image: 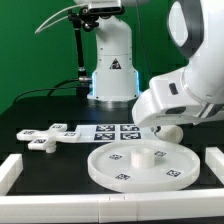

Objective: Assemble round table

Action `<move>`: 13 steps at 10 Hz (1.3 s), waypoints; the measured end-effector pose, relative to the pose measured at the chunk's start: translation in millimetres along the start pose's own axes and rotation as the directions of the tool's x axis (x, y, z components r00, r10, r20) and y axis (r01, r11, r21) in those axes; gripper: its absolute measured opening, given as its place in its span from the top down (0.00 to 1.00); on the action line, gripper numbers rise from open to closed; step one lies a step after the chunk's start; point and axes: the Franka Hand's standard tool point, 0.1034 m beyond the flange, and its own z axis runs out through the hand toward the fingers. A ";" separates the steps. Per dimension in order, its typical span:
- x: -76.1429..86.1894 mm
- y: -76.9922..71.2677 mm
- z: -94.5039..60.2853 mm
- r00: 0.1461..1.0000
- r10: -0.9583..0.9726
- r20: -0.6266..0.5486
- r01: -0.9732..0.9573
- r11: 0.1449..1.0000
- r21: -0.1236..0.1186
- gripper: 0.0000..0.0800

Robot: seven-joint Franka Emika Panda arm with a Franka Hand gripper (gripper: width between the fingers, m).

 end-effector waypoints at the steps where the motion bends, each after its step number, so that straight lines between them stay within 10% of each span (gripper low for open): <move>1: -0.3 -1.5 2.1 1.000 -0.007 0.001 0.007 1.000 -0.001 0.19; 10: 3.5 1.9 24.9 1.000 -0.005 -0.002 0.005 1.000 0.005 0.19; 13: 3.8 2.2 26.7 1.000 -0.005 0.002 0.005 1.000 0.005 0.47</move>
Offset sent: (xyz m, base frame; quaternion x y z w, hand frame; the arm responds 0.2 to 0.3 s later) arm -0.0144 -0.0019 -0.0108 0.0094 -0.0044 0.0094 0.9999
